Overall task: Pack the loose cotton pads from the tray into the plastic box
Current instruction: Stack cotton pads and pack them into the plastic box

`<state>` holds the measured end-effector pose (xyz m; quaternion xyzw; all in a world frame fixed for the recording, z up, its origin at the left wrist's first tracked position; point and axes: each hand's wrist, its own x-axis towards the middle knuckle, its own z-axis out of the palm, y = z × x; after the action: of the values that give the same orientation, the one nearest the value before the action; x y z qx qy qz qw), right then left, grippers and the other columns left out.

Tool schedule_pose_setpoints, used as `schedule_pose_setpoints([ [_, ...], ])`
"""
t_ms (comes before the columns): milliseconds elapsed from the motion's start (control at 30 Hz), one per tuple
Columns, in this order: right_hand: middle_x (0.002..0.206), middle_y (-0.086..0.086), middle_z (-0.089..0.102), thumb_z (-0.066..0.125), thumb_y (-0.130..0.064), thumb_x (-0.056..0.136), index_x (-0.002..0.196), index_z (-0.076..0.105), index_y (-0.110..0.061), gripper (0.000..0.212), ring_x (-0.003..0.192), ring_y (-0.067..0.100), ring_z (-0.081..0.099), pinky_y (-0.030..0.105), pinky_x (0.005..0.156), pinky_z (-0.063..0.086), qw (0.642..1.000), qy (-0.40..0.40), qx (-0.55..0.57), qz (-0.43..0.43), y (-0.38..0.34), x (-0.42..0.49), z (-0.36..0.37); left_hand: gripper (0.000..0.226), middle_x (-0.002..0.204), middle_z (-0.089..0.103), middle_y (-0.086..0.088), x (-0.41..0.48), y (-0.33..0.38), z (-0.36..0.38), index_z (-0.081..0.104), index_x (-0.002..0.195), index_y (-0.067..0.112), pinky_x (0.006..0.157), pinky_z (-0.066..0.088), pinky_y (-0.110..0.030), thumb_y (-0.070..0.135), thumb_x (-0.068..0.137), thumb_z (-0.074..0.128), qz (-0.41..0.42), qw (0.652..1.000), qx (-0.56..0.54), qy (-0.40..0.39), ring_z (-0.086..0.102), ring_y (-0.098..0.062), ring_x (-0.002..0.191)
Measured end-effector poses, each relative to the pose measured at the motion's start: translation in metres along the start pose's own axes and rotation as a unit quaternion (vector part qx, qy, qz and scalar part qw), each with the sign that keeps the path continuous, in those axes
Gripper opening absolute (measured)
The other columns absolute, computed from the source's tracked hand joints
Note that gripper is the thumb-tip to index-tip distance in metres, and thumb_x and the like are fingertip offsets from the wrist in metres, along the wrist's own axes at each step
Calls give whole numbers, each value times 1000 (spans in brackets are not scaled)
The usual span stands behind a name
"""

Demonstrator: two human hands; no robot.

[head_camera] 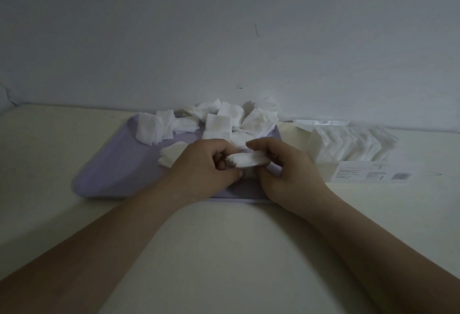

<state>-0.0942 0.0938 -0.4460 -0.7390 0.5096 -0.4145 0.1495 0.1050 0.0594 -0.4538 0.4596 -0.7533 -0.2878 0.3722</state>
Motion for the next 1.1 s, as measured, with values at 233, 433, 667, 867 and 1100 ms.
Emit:
schedule_pose_setpoints([
  [233, 161, 0, 36, 48, 3, 90, 159, 25, -16, 75, 142, 5, 36, 3, 104, 18, 989, -113, -85, 29, -7, -5, 6, 13, 67, 63, -11, 2, -1, 2, 72, 91, 26, 54, 41, -23, 22, 81, 79, 6, 1000, 14, 3, 49, -7, 52],
  [433, 171, -3, 1, 44, 6, 90, 163, 5, -16, 85, 154, 4, 3, -13, 91, -3, 983, -163, -84, 29, -12, -6, 10, 4, 66, 65, 4, -1, 2, 2, 68, 83, 25, 61, 53, -39, 28, 86, 68, 31, 996, 82, 6, 60, -13, 60],
  [667, 171, -6, -8, 44, 4, 87, 162, 2, -24, 91, 151, 9, 9, 20, 112, 24, 980, -171, -101, 27, -17, -7, 6, 14, 57, 55, 7, -6, 15, -2, 55, 71, 28, 54, 44, -32, 37, 83, 58, 26, 984, 174, 31, 54, -11, 56],
  [867, 172, -4, -3, 44, 3, 87, 163, 8, -30, 90, 154, 11, 16, 27, 117, 33, 978, -180, -109, -12, -12, -10, 8, 7, 60, 57, 8, -5, 13, -1, 64, 85, 25, 56, 43, -28, 24, 92, 63, 36, 992, 120, 8, 54, -8, 57],
  [1100, 111, 0, 73, 66, -19, 92, 131, 65, -27, 40, 102, 21, 66, 23, 85, 44, 993, 31, -109, 14, 1, -3, 8, 34, 93, 68, 12, 0, 16, -19, 68, 110, 33, 79, 57, -36, 39, 78, 58, -9, 984, 168, 62, 64, -13, 83],
])
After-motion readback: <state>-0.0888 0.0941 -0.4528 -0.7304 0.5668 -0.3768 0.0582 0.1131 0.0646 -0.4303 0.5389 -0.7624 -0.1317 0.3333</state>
